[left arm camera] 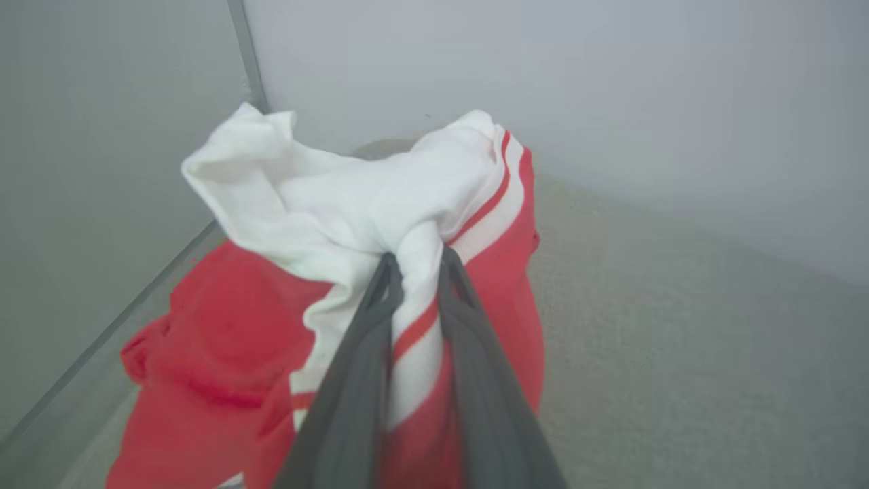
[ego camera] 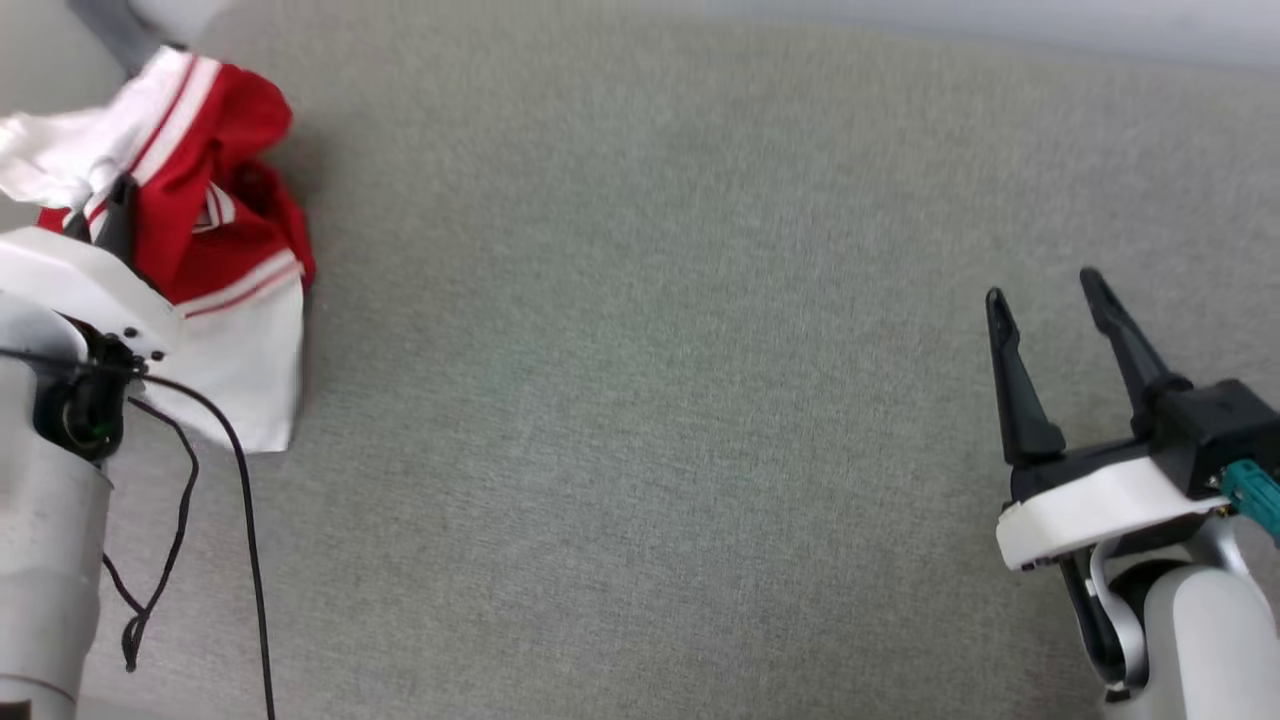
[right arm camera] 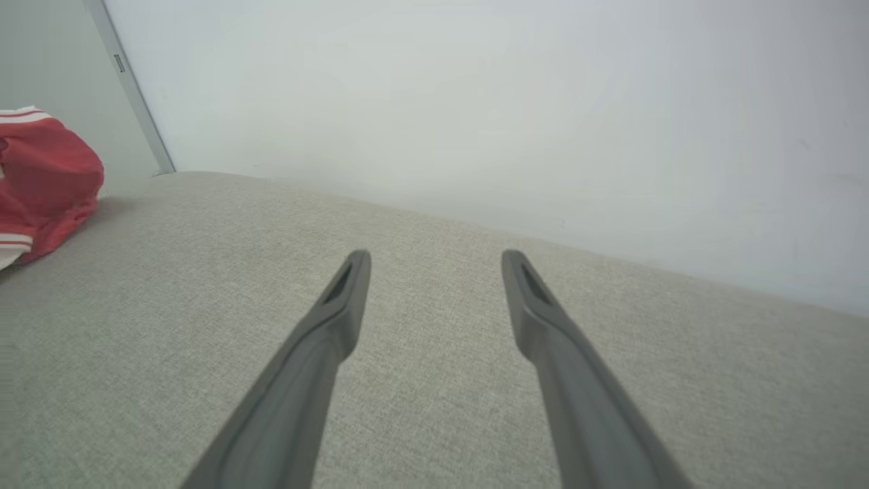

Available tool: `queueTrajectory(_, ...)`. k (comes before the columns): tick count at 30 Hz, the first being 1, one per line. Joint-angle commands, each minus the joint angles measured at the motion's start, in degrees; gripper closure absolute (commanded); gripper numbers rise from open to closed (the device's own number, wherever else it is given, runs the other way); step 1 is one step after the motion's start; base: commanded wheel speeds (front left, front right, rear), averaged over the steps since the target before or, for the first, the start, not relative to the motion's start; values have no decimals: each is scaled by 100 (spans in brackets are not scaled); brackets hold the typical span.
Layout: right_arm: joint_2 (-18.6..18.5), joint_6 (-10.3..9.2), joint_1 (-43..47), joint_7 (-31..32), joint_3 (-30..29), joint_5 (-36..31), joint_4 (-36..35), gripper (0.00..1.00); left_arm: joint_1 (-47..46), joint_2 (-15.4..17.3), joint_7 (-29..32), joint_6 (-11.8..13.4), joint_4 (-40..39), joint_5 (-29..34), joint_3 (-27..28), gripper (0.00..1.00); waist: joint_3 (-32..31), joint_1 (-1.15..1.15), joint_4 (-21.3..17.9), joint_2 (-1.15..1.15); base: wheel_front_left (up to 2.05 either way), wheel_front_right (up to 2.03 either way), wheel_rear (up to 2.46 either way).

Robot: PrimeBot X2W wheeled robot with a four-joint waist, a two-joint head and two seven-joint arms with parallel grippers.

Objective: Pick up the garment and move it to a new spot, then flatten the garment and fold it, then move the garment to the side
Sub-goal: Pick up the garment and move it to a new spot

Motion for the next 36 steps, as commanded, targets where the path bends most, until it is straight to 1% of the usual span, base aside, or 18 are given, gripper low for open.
queueTrajectory(1, 0, -4, 114, -38, -16, 57, 39, 0, 141, -16, -302, 8, -78, 94, -44, 100, -352, 0, 12, 0, 0, 0, 0)
queueTrajectory(4, 0, -4, 231, -93, -61, 134, 109, 0, 259, -78, -888, 45, -274, 276, -109, 100, -604, 0, -12, 0, 0, 0, 0)
queueTrajectory(7, 0, -4, 365, -120, -111, 195, 155, 0, 394, -180, -1221, 147, -588, 430, -149, 100, -831, 0, -52, 0, 0, 0, 0)
queueTrajectory(12, 0, -4, 567, -134, -181, 289, 186, 0, 742, -420, -1389, 319, -1445, 702, -247, 100, -1118, 0, -212, 0, 0, 0, 0)
queueTrajectory(16, 0, -4, 676, -130, -176, 357, 206, 0, 1128, -647, -1395, 380, -2116, 804, -430, 100, -1269, 0, -487, 0, 0, 0, 0)
queueTrajectory(19, 0, -4, 747, -121, -174, 405, 165, 0, 1357, -804, -1257, 384, -2574, 888, -689, 100, -1295, 0, -729, 0, 0, 0, 0)
queueTrajectory(23, 0, -4, 796, -127, -172, 437, 128, 0, 1635, -1114, -978, 321, -3086, 909, -1140, 100, -1249, 0, -1087, 0, 0, 0, 0)
queueTrajectory(28, 2, -3, 777, -160, -149, 550, 115, 0, 1921, -1472, -625, 219, -3457, 979, -1819, 100, -1070, 0, -1529, 0, 0, 0, 0)
queueTrajectory(31, 1, -4, 767, -193, -169, 587, 107, 0, 2107, -1599, -354, 147, -3497, 1000, -2257, 100, -931, 0, -1722, 0, 0, 0, 0)
queueTrajectory(33, 3, -3, 770, -214, -195, 603, 96, 0, 2243, -1620, -81, 91, -3429, 1012, -2646, 100, -831, 0, -1800, 0, 0, 0, 0)
queueTrajectory(36, 1, -3, 764, -257, -175, 639, 120, 0, 2433, -1597, 175, 27, -3408, 1017, -3233, 100, -724, 0, -1891, 0, 0, 0, 0)
